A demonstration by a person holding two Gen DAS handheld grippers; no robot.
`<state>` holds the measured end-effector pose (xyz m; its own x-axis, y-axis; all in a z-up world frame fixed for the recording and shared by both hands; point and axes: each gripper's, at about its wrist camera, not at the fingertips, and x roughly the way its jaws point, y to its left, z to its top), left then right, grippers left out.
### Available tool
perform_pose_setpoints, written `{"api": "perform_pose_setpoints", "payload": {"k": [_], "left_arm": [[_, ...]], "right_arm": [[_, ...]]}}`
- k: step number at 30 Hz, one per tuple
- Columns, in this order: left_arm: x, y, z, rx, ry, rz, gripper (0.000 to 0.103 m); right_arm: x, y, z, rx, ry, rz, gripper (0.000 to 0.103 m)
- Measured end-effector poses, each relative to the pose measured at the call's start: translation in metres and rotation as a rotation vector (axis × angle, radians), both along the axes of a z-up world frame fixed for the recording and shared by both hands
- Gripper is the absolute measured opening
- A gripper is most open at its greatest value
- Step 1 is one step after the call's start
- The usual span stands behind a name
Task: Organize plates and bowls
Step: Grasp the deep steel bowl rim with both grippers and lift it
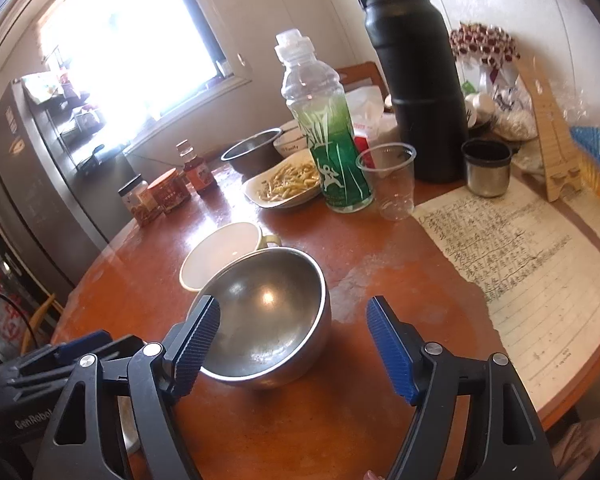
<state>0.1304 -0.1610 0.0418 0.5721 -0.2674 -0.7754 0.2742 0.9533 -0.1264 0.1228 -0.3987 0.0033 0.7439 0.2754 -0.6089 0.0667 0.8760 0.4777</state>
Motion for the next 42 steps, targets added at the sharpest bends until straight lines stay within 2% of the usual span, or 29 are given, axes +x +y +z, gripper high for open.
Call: {"api": "perform_pose_setpoints", "payload": {"k": [2, 7, 11, 17, 19, 21, 23, 27, 29, 31, 32, 35, 42], "left_arm": [[0.007, -0.008, -0.004, -0.003, 0.017, -0.014, 0.065], [0.023, -0.023, -0.013, 0.010, 0.042, -0.027, 0.065], [0.034, -0.029, -0.022, 0.020, 0.068, -0.022, 0.065], [0.042, -0.034, -0.033, 0.038, 0.085, -0.012, 0.065], [0.043, -0.037, -0.036, 0.044, 0.099, -0.010, 0.065], [0.045, -0.039, -0.041, 0.046, 0.116, -0.009, 0.065], [0.047, -0.038, -0.045, 0.040, 0.136, -0.001, 0.065], [0.049, -0.038, -0.053, 0.007, 0.172, 0.001, 0.064], [0.049, -0.040, -0.056, -0.013, 0.183, -0.012, 0.058], [0.049, -0.043, -0.057, -0.040, 0.201, -0.032, 0.044], [0.048, -0.046, -0.057, -0.048, 0.200, -0.041, 0.042], [0.046, -0.047, -0.053, -0.027, 0.172, -0.033, 0.040], [0.044, -0.040, -0.042, -0.035, 0.161, -0.028, 0.040]], "right_arm": [[0.010, -0.003, -0.007, 0.023, 0.047, 0.035, 0.078], [0.018, -0.010, -0.028, 0.077, 0.120, 0.025, 0.079], [0.022, -0.024, -0.038, 0.169, 0.104, -0.017, 0.079], [0.023, -0.028, -0.037, 0.138, 0.079, -0.019, 0.078], [0.027, -0.027, -0.039, 0.109, 0.088, -0.015, 0.072], [0.030, -0.025, -0.041, 0.101, 0.088, 0.004, 0.060], [0.031, -0.023, -0.042, 0.084, 0.085, 0.003, 0.052], [0.029, -0.021, -0.044, 0.084, 0.062, 0.011, 0.043], [0.027, -0.016, -0.041, 0.071, 0.046, 0.021, 0.034], [0.029, -0.010, -0.039, 0.065, 0.038, 0.044, 0.026], [0.029, -0.007, -0.038, 0.065, 0.040, 0.052, 0.023], [0.029, -0.001, -0.035, 0.029, 0.041, 0.045, 0.023], [0.028, 0.002, -0.028, 0.037, 0.032, 0.053, 0.024]]}}
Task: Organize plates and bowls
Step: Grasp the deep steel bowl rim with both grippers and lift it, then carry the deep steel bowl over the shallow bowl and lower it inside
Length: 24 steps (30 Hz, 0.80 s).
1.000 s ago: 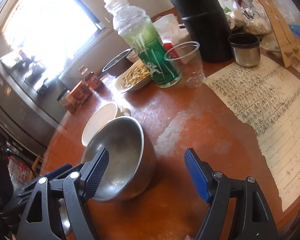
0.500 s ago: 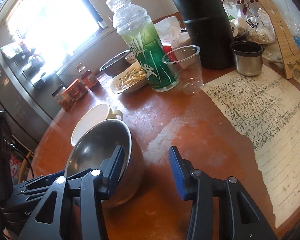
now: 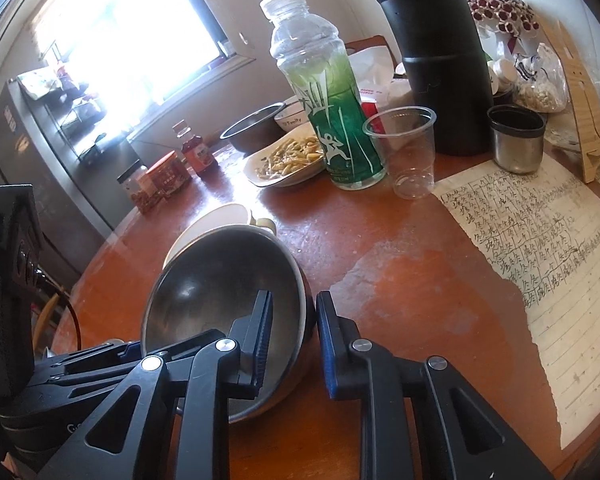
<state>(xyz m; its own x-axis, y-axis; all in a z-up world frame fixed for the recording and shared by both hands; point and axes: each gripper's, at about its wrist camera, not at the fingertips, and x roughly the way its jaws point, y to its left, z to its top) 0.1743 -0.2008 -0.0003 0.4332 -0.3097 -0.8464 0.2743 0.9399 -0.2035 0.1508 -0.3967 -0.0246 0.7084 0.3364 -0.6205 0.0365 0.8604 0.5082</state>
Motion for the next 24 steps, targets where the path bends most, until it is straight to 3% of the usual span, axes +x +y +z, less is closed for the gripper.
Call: {"api": "perform_pose_setpoints", "payload": {"k": [24], "left_arm": [[-0.030, 0.054, 0.041, -0.051, -0.065, 0.041, 0.040]], "right_arm": [[-0.013, 0.036, 0.049, -0.008, -0.084, 0.065, 0.024]]}}
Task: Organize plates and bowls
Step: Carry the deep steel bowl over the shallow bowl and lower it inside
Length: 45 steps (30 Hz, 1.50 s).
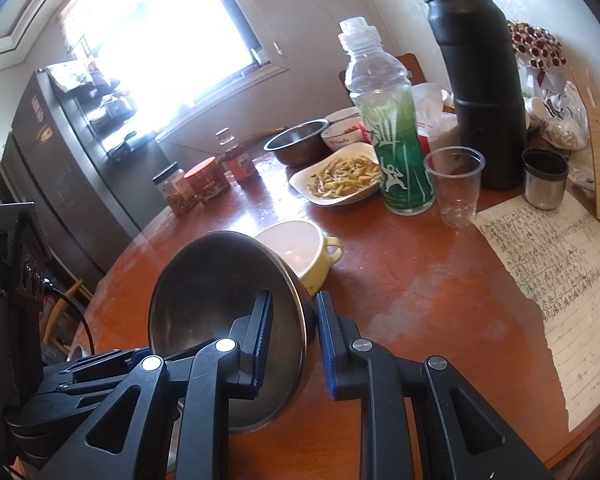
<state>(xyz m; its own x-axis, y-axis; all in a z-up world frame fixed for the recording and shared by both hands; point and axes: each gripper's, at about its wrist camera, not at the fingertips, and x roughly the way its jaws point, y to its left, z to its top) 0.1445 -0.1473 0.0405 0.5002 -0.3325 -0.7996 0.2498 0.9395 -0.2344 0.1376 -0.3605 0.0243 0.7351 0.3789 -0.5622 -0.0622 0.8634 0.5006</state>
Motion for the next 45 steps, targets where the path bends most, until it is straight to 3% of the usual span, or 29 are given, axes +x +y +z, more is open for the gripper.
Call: {"api": "perform_pose_setpoints", "payload": {"k": [13, 26, 45], "left_arm": [[-0.028, 0.053, 0.011, -0.011, -0.022, 0.077, 0.040], [-0.055, 0.095, 0.005, -0.005, -0.006, 0.127, 0.040], [-0.070, 0.105, -0.010, 0.031, 0.040, 0.130, 0.040]], "right_arm": [[-0.016, 0.050, 0.021, -0.017, -0.029, 0.089, 0.024], [-0.038, 0.091, 0.016, -0.031, -0.009, 0.175, 0.024], [-0.055, 0.105, 0.004, -0.055, 0.020, 0.219, 0.024]]}}
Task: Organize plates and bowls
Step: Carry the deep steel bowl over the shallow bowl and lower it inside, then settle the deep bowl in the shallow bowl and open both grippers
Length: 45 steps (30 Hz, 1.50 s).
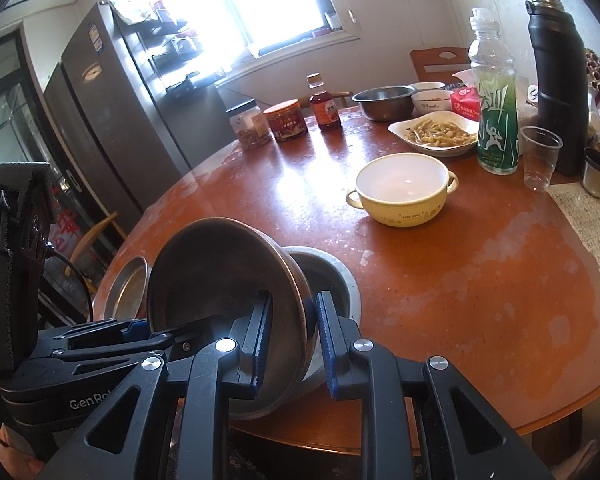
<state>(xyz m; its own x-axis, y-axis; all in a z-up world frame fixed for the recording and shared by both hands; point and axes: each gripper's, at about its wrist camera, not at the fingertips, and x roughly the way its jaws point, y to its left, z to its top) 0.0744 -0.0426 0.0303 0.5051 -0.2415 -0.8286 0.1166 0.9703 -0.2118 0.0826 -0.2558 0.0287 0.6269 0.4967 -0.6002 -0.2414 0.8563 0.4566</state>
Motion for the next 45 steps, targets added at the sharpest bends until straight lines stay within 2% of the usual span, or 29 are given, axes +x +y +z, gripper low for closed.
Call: {"api": "perform_pose_setpoints", "payload": {"k": [19, 35, 45], "left_arm": [[0.017, -0.004, -0.025, 0.022, 0.046, 0.003, 0.040], [0.022, -0.004, -0.027, 0.048, 0.031, -0.004, 0.040], [0.022, -0.006, -0.028, 0.070, 0.028, -0.008, 0.041]], "right_arm": [[0.014, 0.009, -0.018, -0.057, 0.038, 0.011, 0.024], [0.021, 0.015, -0.026, -0.087, 0.050, 0.016, 0.025], [0.020, 0.016, -0.022, -0.118, 0.027, -0.002, 0.026]]}}
